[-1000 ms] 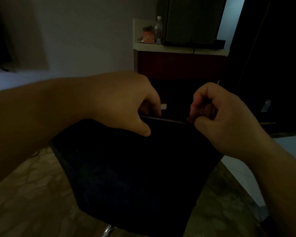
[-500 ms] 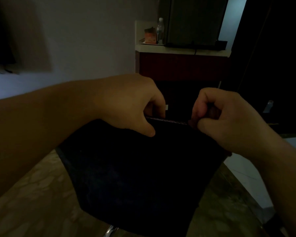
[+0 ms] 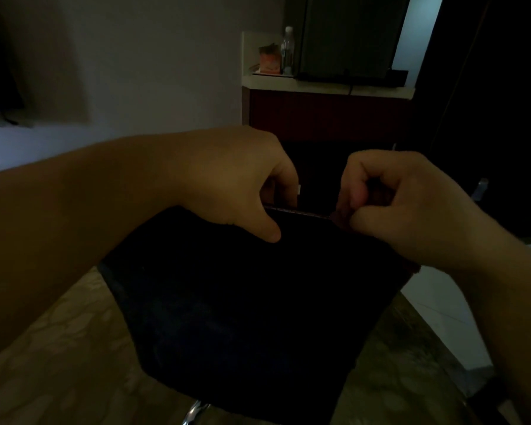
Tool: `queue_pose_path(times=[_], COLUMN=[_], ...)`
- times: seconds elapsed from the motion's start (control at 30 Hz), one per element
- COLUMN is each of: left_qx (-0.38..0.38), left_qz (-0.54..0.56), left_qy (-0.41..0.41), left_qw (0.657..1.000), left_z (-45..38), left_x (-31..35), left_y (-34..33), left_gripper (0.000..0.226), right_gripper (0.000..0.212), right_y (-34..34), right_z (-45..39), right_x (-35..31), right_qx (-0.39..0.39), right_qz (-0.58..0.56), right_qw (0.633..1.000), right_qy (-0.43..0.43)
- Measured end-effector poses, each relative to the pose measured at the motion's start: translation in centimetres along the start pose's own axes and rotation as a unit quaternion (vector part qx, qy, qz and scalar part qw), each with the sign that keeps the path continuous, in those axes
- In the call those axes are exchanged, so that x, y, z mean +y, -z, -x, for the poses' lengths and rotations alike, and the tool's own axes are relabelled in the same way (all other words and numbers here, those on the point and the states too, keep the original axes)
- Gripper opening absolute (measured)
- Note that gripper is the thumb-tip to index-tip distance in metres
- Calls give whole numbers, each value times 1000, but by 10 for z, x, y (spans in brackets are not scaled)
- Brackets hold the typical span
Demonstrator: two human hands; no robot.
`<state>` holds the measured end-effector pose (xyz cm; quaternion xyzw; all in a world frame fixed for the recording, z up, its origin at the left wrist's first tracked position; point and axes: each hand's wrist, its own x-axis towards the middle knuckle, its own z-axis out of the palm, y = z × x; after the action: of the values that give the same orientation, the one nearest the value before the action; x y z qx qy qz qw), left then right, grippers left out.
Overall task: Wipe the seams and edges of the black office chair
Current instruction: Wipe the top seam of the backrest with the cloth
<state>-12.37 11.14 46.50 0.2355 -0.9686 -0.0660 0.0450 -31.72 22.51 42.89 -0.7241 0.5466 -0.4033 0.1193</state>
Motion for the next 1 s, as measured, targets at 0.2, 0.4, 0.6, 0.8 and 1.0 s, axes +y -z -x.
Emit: queue_pose_path(times=[0.2,0.4,0.6,0.8,1.0], left_qx=[-9,-11,10,21,43], left_qz=[7,-19,-13,-38,-48], left_qy=[-1,3,-17,-28,-42], left_qw=[1000,1000,1000,999,997], left_z=[-1,-2,-3,-8,-10], left_x=[1,2,4,6,8], left_y=[1,2,-2,-4,-10], left_gripper=[31,34,27,32,43], right_gripper=[23,24,26,25,25], right_y=[1,-5,-11,-11,-2], right_z=[-5,-3,-5,-6,-2], right_x=[-4,-4,-2,-3,1], right_qx=[-36,-5,68,57,11], right_qz=[5,41,75,63,52], right_qw=[999,999,995,996,998], right_qy=[4,17,-1,17,22])
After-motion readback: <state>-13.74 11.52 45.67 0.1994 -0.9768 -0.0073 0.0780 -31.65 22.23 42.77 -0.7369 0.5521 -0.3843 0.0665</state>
